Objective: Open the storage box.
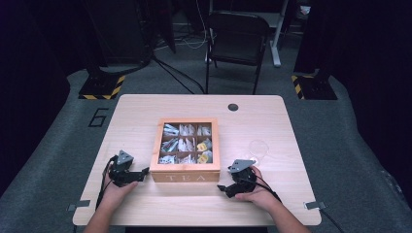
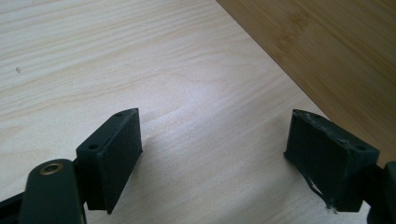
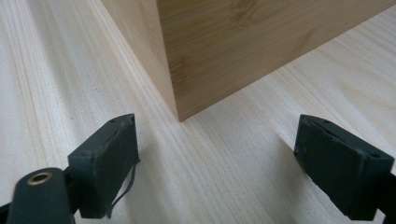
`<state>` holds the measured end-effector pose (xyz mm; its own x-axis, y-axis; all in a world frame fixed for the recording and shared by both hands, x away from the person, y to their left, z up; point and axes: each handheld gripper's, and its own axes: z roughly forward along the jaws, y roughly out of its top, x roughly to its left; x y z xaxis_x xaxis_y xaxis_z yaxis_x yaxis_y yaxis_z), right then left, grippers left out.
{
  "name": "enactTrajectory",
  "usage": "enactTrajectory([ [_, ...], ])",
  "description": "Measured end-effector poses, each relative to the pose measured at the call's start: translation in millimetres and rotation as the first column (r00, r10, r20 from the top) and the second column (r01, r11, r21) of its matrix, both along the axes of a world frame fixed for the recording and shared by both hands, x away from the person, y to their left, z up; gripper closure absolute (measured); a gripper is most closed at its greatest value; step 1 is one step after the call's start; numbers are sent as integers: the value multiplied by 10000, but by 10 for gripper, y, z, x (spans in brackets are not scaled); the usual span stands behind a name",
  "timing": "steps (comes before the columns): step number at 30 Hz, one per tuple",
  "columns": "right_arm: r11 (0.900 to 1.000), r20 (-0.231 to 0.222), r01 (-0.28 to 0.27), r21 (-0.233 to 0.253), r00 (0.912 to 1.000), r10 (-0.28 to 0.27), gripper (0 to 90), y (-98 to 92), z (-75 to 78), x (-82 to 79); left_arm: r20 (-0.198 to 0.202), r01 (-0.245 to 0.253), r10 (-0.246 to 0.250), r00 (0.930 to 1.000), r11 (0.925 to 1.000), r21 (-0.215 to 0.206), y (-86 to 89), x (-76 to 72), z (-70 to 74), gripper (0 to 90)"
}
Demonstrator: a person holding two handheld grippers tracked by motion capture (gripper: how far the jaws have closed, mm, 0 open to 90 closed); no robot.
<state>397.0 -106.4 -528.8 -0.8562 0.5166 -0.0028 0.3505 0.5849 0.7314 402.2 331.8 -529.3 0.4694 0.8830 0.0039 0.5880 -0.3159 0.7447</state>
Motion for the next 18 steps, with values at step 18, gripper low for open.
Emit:
enactTrajectory([
  [18, 9999, -52, 167, 27, 9998, -167, 125, -8, -1, -28, -57, -115, 115, 9999, 9999, 26, -12, -7, 4, 173],
])
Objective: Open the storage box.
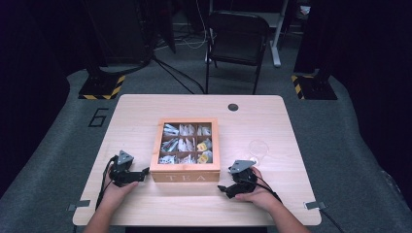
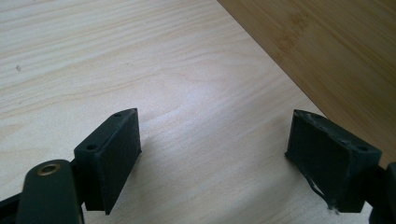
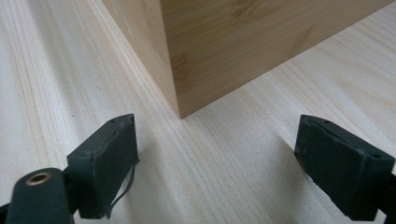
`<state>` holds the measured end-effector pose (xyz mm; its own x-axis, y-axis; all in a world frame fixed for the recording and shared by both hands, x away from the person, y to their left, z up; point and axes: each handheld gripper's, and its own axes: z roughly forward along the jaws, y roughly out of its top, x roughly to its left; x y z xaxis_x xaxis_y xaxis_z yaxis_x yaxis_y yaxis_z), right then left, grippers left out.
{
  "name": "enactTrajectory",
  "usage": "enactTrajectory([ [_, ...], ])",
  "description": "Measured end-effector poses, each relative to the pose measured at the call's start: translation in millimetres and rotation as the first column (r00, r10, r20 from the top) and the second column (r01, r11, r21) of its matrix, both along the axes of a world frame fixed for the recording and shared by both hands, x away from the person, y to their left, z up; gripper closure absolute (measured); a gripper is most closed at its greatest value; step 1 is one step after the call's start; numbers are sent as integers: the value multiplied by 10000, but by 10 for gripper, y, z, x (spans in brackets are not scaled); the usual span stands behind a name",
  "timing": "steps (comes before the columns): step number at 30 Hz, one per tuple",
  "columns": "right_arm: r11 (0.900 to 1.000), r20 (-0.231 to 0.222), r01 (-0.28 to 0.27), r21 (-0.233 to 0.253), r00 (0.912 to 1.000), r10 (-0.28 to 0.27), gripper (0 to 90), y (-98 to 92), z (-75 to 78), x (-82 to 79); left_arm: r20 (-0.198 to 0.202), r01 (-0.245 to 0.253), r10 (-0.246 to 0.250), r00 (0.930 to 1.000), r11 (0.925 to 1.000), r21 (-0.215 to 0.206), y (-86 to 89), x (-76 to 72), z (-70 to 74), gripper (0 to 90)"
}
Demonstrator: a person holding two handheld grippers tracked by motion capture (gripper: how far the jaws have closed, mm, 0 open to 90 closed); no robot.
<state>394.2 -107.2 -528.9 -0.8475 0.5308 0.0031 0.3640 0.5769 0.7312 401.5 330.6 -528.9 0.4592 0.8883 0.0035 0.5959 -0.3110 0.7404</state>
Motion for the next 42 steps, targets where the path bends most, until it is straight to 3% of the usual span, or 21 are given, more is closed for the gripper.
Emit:
enactTrajectory([
  [8, 10000, 68, -78, 3, 9999, 78, 144, -17, 3, -2, 36, -23, 23, 10000, 10000, -8, 3, -3, 3, 182],
  [13, 10000, 38, -5, 79, 10000, 4, 203, -42, 11, -3, -232, 99, -99, 9997, 10000, 9, 11, -13, 47, 280],
  [17, 10000, 39, -5, 42, 10000, 5, 226, -63, 20, 0, -256, 142, -149, 9996, 9996, -249, 32, -59, 121, 330],
  [22, 10000, 81, 2, 23, 10000, -3, 252, -66, 27, 0, -254, 149, -174, 9995, 9955, -940, 66, -138, 245, 366],
  [24, 10000, 84, 7, 28, 10000, -7, 256, -66, 27, 1, -247, 270, -293, 9993, 9957, -888, 78, -173, 307, 370],
  [28, 10000, 73, 32, 19, 10000, -33, 275, -68, 31, 1, -132, 326, -344, 9993, 9923, -1192, 89, -240, 433, 398],
  [37, 10000, 10, -47, -52, 10000, 47, 347, -67, 62, -3, 80, 1255, -1256, 9920, 9821, -1408, 93, -397, 656, 439],
  [42, 9993, 76, 195, 318, 9998, -198, 361, -101, 134, -16, 61, 1869, -1872, 9823, 9772, -1005, 36, -440, 662, 443],
])
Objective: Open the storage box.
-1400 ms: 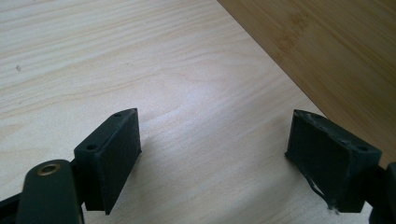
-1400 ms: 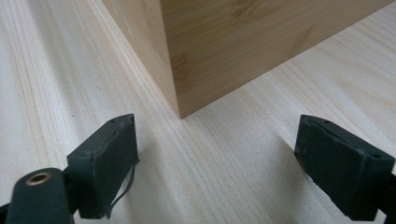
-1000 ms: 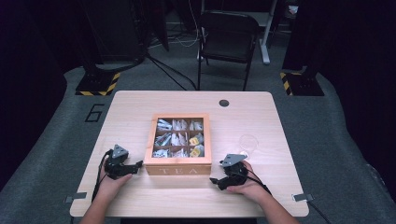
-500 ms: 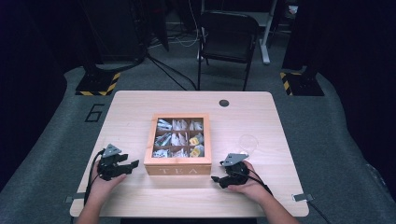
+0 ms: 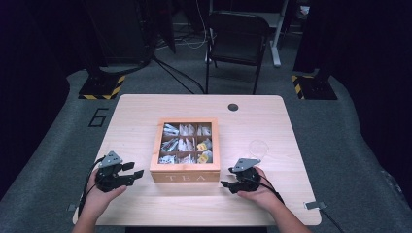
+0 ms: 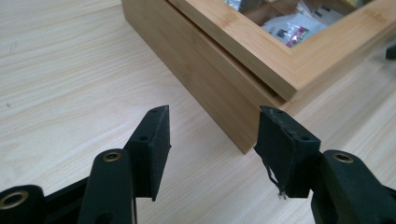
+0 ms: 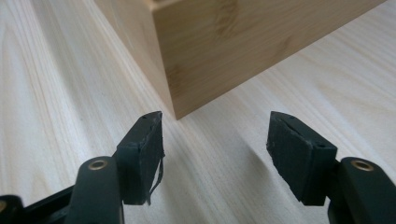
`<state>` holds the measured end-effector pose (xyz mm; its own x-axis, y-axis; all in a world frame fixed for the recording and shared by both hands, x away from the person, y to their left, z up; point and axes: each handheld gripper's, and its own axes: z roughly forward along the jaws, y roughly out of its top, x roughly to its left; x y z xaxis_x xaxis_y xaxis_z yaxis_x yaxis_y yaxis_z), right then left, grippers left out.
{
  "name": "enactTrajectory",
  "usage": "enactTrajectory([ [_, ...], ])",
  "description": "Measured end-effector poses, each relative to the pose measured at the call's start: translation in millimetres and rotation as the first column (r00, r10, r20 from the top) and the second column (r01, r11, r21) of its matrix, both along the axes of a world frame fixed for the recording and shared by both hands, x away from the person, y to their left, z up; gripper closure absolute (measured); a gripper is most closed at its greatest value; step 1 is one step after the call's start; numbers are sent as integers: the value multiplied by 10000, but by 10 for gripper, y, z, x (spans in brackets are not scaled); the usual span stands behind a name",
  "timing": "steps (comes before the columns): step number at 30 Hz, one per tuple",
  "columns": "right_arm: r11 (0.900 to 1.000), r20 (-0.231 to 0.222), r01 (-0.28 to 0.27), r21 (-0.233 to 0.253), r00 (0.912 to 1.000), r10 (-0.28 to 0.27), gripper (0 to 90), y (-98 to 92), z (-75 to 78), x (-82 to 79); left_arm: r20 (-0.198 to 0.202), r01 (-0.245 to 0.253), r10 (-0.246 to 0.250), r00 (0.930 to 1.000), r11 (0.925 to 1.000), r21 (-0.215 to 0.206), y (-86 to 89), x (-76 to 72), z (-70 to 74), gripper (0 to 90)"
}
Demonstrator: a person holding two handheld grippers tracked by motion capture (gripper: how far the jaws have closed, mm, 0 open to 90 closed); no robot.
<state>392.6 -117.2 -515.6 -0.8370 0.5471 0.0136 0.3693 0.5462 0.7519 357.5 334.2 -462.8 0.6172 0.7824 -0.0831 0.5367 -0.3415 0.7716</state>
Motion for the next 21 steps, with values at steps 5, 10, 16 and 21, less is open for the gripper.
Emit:
enactTrajectory([
  [5, 9998, 26, 144, 111, 9999, -144, 367, -23, 50, -16, -66, 350, -351, 9994, 9993, -158, -41, -6, 4, 447],
  [10, 9996, -25, 238, 166, 9997, -238, 372, -29, 64, -19, -106, 584, -585, 9982, 9982, -112, -79, -5, -6, 456],
  [16, 9993, 85, 236, 290, 9997, -239, 385, -24, 104, -28, -148, 730, -734, 9972, 9969, -279, -128, -15, 1, 466],
  [21, 9995, 60, 246, 199, 9997, -247, 385, -13, 120, -38, -192, 940, -945, 9953, 9952, -266, -206, -11, -21, 472],
])
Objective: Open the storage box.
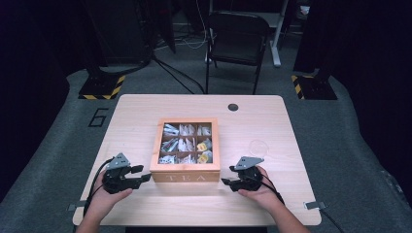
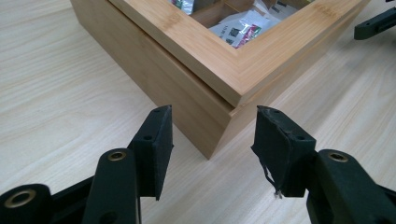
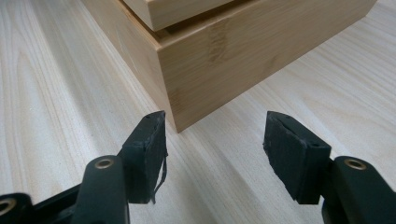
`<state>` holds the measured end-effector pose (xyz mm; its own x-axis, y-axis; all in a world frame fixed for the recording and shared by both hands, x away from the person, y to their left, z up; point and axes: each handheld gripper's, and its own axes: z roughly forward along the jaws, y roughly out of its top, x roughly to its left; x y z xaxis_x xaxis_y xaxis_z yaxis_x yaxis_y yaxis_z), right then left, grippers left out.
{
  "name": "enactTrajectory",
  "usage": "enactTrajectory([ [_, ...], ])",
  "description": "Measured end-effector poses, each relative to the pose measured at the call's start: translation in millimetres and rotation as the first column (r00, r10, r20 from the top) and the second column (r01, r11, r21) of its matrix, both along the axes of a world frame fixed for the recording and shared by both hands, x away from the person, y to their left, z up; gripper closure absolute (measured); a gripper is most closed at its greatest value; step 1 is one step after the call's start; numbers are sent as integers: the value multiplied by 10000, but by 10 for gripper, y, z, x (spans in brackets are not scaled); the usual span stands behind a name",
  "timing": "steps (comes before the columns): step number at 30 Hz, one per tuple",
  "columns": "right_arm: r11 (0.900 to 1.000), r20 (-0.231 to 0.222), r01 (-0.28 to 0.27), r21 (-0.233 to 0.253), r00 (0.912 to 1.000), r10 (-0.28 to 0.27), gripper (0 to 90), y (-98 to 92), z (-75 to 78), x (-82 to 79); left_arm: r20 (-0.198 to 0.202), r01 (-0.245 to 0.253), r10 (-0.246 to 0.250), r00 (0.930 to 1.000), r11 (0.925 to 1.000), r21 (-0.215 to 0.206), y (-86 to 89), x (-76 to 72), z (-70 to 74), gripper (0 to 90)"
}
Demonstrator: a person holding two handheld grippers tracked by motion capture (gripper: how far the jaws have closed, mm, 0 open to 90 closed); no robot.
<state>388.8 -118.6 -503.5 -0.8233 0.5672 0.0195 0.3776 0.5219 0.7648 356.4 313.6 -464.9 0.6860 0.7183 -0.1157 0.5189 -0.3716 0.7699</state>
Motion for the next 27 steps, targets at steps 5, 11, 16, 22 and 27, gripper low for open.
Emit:
enactTrajectory([
  [5, 9999, 2, 93, 55, 10000, -93, 385, 7, 11, -6, 139, 2, -4, 9999, 9999, 114, -93, 8, -38, 490],
  [11, 10000, 31, 36, 73, 10000, -36, 393, 17, 29, -10, 194, 97, -103, 9998, 9995, 297, -151, 16, -52, 516],
  [16, 9998, 90, 26, 186, 10000, -28, 406, 27, 61, -24, 392, -29, 15, 9992, 9993, 366, -216, 9, -53, 521],
  [22, 9995, 47, 143, 298, 9999, -144, 411, 28, 97, -37, 650, -184, 164, 9977, 9993, 311, -233, 9, -41, 538],
  [27, 9991, 2, 182, 388, 9998, -183, 412, 39, 123, -36, 684, -250, 224, 9974, 9990, 370, -245, 11, -40, 540],
])
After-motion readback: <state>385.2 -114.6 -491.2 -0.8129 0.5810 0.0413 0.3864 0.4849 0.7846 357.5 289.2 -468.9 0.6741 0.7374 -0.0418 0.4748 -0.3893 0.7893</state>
